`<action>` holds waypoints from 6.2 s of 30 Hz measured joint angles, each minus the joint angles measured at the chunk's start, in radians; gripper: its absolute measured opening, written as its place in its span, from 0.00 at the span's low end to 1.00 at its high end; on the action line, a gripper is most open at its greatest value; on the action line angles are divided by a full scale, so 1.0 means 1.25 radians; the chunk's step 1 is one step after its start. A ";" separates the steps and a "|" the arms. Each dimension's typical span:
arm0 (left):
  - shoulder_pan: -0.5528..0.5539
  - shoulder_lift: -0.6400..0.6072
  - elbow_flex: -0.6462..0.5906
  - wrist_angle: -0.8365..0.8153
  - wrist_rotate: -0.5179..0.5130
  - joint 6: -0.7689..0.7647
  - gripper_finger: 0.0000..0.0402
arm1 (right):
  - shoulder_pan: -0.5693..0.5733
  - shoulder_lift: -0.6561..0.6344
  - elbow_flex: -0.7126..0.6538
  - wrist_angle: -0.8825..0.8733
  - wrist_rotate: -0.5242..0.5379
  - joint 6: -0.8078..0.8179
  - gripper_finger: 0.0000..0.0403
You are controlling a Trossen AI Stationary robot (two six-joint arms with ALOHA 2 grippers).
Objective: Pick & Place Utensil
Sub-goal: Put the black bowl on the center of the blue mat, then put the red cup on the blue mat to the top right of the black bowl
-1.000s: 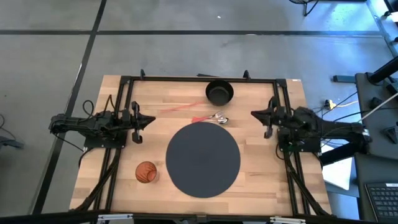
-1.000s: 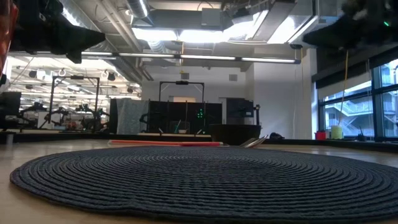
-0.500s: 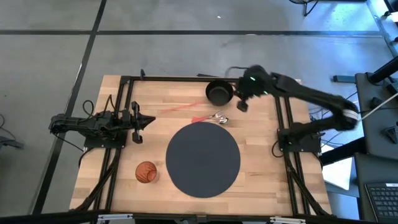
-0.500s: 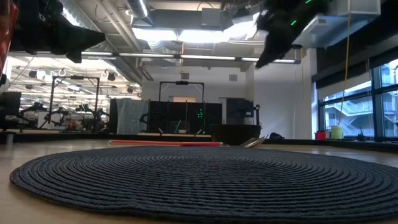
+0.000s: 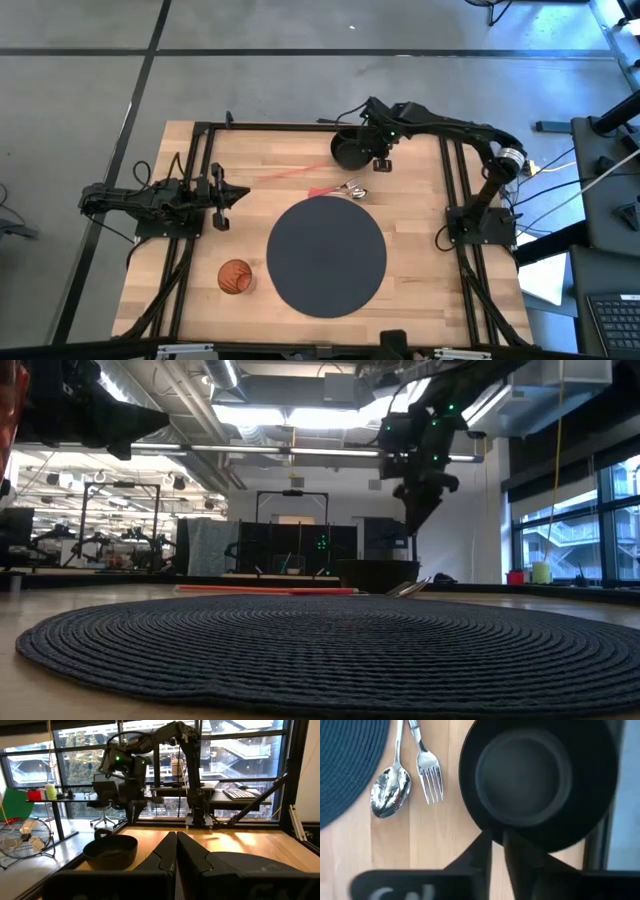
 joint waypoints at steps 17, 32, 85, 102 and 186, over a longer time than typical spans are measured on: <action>0.000 0.000 0.000 0.000 0.000 -0.014 0.01 | 0.039 0.057 -0.001 0.003 0.069 -0.141 0.59; 0.000 0.000 0.001 0.000 0.000 -0.015 0.01 | 0.037 0.151 -0.002 0.031 0.077 -0.149 0.50; 0.000 0.000 0.001 0.000 0.000 -0.014 0.01 | 0.616 -0.050 0.109 -0.040 0.104 0.166 0.01; 0.000 0.000 0.001 0.000 0.000 0.006 0.01 | 0.754 0.152 0.001 0.160 0.169 0.197 0.01; 0.000 0.000 0.001 0.000 0.000 -0.001 0.01 | 0.805 0.021 -0.014 0.484 -0.333 0.171 0.22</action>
